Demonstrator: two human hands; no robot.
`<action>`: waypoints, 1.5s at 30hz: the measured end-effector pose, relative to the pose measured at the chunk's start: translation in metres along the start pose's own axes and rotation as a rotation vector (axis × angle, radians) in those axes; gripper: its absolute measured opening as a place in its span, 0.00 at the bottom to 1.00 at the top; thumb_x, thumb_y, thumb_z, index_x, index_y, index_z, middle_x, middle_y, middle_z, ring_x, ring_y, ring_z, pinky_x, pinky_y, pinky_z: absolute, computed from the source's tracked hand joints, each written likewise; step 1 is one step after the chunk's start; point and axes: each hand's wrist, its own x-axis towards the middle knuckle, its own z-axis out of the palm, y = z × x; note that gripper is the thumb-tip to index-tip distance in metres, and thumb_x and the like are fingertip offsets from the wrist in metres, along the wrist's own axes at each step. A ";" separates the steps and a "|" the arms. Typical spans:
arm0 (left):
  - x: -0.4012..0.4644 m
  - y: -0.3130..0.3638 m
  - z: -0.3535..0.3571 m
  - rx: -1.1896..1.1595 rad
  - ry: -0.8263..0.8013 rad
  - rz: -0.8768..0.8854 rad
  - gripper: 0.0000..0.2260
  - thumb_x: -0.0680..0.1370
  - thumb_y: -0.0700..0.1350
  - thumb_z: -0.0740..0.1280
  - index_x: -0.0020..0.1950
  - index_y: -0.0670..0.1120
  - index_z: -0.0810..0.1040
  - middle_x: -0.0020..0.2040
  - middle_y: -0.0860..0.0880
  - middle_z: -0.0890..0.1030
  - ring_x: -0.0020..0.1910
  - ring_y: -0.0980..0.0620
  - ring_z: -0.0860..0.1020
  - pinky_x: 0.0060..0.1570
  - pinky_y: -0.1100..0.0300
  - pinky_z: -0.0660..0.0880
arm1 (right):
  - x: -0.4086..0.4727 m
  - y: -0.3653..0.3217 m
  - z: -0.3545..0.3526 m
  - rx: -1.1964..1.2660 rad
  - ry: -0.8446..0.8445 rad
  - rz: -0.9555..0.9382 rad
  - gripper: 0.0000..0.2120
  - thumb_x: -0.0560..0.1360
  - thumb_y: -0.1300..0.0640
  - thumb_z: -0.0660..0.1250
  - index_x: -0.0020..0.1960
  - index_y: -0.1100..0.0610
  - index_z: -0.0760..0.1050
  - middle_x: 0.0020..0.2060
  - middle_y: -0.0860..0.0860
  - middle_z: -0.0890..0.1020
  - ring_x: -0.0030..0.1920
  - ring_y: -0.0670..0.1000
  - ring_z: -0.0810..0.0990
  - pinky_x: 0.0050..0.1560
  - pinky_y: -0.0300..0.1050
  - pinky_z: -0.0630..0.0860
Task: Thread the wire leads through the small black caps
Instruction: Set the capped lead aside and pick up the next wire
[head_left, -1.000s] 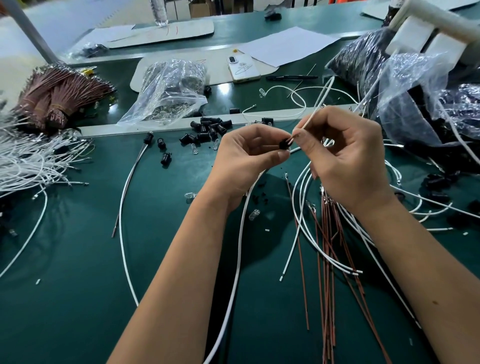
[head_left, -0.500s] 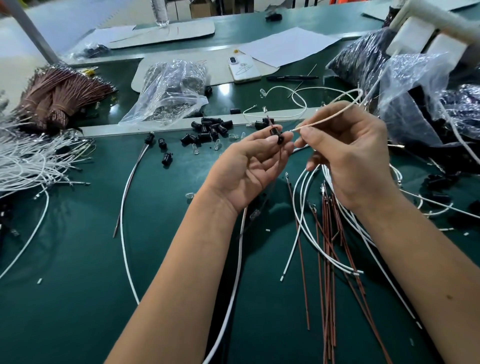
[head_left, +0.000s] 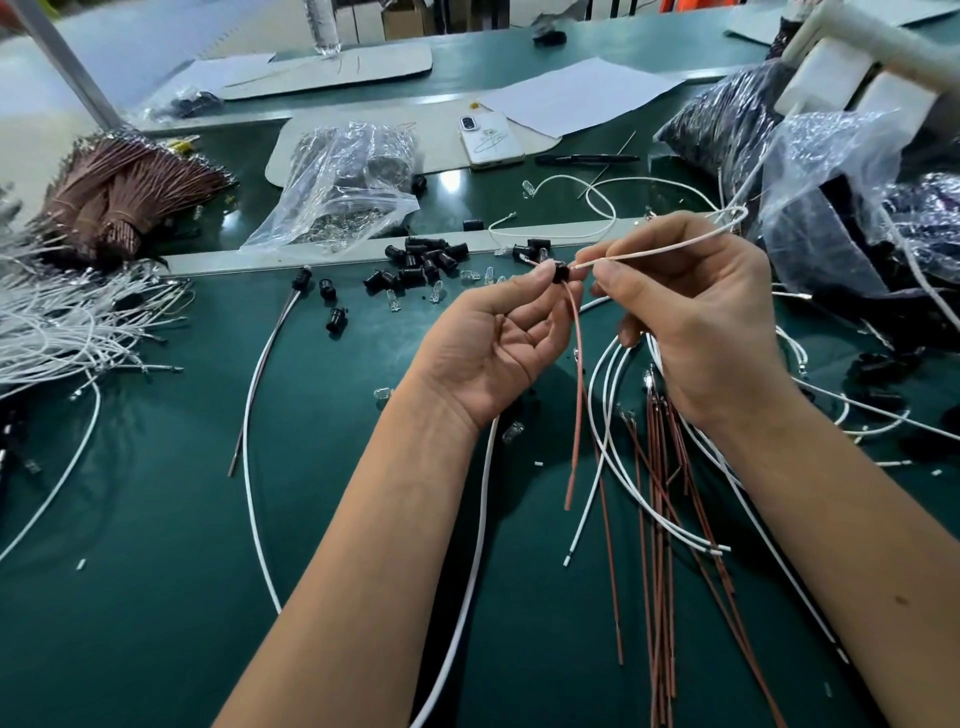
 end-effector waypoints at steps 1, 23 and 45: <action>0.000 0.000 0.000 -0.001 -0.004 -0.007 0.06 0.69 0.35 0.71 0.45 0.37 0.80 0.43 0.40 0.84 0.38 0.50 0.84 0.46 0.64 0.79 | 0.000 0.000 0.000 -0.001 0.003 0.000 0.07 0.77 0.68 0.73 0.46 0.57 0.79 0.47 0.57 0.88 0.44 0.56 0.86 0.28 0.41 0.74; 0.000 -0.004 0.002 -0.025 -0.030 -0.040 0.04 0.71 0.37 0.72 0.41 0.36 0.84 0.43 0.41 0.84 0.39 0.50 0.83 0.48 0.65 0.78 | 0.000 -0.001 0.000 0.044 -0.014 -0.037 0.08 0.77 0.68 0.72 0.46 0.55 0.79 0.46 0.55 0.88 0.43 0.56 0.86 0.27 0.38 0.73; 0.001 -0.006 0.002 -0.047 -0.031 -0.037 0.08 0.69 0.36 0.73 0.46 0.36 0.80 0.42 0.40 0.84 0.38 0.49 0.84 0.42 0.65 0.80 | 0.001 0.003 0.002 -0.050 0.099 -0.043 0.08 0.75 0.65 0.75 0.46 0.55 0.79 0.45 0.56 0.87 0.40 0.52 0.86 0.30 0.37 0.75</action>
